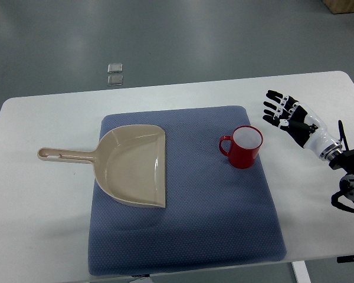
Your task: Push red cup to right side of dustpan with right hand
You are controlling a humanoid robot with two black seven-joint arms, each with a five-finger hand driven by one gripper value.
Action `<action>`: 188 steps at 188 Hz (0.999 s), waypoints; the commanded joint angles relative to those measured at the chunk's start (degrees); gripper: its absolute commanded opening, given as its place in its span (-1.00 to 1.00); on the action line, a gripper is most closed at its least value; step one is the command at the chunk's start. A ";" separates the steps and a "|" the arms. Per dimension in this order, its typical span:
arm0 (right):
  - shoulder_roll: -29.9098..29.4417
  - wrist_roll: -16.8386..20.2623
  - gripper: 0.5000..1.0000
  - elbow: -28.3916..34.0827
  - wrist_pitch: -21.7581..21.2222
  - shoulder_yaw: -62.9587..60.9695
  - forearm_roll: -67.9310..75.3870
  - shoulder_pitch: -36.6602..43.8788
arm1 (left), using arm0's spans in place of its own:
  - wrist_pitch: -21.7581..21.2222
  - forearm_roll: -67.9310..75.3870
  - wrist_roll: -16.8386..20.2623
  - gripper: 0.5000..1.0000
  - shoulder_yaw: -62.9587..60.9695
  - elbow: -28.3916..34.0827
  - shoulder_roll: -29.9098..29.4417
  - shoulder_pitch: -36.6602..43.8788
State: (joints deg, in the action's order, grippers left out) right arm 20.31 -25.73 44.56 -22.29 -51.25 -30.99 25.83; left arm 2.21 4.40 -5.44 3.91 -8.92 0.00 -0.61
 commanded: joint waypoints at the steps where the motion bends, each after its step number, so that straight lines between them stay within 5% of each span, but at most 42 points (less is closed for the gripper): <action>1: 0.00 -0.20 0.69 0.00 -0.12 -0.08 -0.21 0.01 | 0.25 0.00 0.08 1.00 -0.13 -0.05 0.00 0.00; 188: -0.97 -2.66 0.69 0.00 0.32 -0.34 0.05 0.98 | 0.08 0.00 0.08 1.00 -0.13 0.57 0.00 0.00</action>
State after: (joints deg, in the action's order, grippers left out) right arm 19.46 -28.00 44.47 -21.87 -51.59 -30.94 26.78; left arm 2.28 4.40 -5.44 3.78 -8.35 0.00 -0.61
